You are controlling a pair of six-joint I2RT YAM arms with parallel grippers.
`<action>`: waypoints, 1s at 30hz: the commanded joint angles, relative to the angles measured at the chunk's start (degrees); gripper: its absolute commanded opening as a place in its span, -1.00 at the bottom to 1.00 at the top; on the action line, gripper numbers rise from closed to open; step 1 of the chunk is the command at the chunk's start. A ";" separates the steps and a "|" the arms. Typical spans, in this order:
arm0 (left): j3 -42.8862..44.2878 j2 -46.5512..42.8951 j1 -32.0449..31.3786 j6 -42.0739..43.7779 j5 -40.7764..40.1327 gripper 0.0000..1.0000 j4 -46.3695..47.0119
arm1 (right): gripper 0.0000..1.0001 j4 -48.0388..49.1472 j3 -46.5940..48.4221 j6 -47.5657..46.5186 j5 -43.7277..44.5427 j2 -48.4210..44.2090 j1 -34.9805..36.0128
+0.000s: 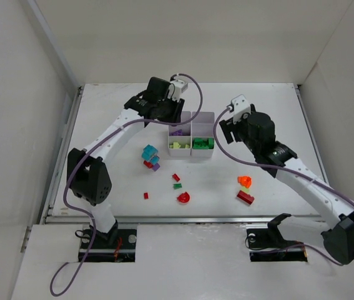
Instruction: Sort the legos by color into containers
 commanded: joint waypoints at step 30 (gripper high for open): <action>7.14 11.20 0.34 -6.45 -3.95 -1.00 5.94 | 0.59 3.10 9.44 -0.18 -7.11 12.33 -5.13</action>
